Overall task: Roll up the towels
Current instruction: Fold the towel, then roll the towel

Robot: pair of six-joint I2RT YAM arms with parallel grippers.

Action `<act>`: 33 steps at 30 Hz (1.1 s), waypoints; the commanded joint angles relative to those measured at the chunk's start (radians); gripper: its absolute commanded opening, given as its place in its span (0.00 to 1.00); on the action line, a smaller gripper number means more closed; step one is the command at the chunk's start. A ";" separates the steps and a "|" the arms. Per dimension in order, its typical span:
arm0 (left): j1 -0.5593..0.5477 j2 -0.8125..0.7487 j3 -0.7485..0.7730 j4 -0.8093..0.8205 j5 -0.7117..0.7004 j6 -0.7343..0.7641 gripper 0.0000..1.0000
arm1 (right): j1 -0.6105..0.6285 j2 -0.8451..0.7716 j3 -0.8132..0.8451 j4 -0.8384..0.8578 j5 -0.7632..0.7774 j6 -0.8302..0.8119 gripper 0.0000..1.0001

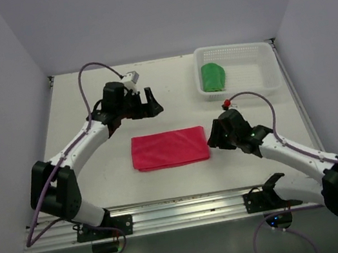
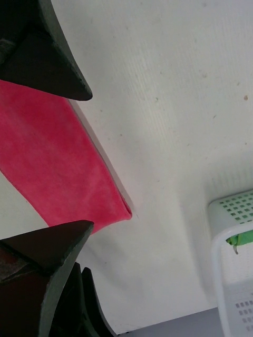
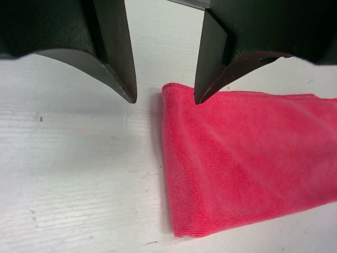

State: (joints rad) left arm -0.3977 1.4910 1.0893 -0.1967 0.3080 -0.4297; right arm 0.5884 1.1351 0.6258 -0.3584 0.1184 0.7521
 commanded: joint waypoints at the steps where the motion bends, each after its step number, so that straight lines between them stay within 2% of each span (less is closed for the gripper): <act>1: -0.042 0.096 0.107 0.023 0.091 -0.052 1.00 | -0.035 -0.107 -0.084 0.018 0.015 0.096 0.51; 3: -0.096 0.147 0.176 -0.001 0.069 -0.046 0.98 | -0.041 -0.184 -0.168 0.076 0.001 0.150 0.44; 5: -0.148 0.204 0.240 -0.013 0.042 -0.049 0.93 | -0.045 -0.222 -0.222 0.130 -0.029 0.180 0.43; 7: -0.176 0.245 0.273 -0.021 0.054 -0.067 0.85 | -0.050 -0.222 -0.285 0.215 -0.057 0.223 0.41; 9: -0.214 0.307 0.328 -0.039 0.054 -0.083 0.82 | -0.052 -0.195 -0.320 0.300 -0.095 0.252 0.40; 15: -0.316 0.426 0.389 -0.053 0.048 -0.168 0.69 | -0.053 -0.136 -0.327 0.389 -0.135 0.263 0.36; 19: -0.363 0.472 0.406 -0.084 -0.003 -0.221 0.56 | -0.056 -0.149 -0.324 0.391 -0.120 0.250 0.33; 28: -0.432 0.615 0.546 -0.205 -0.151 -0.307 0.46 | -0.064 -0.124 -0.344 0.441 -0.143 0.248 0.33; 33: -0.438 0.650 0.600 -0.263 -0.234 -0.305 0.46 | -0.071 -0.138 -0.351 0.444 -0.157 0.236 0.33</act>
State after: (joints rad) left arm -0.8330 2.1326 1.6222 -0.3992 0.1589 -0.7147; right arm 0.5262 1.0050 0.2840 0.0364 -0.0216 0.9878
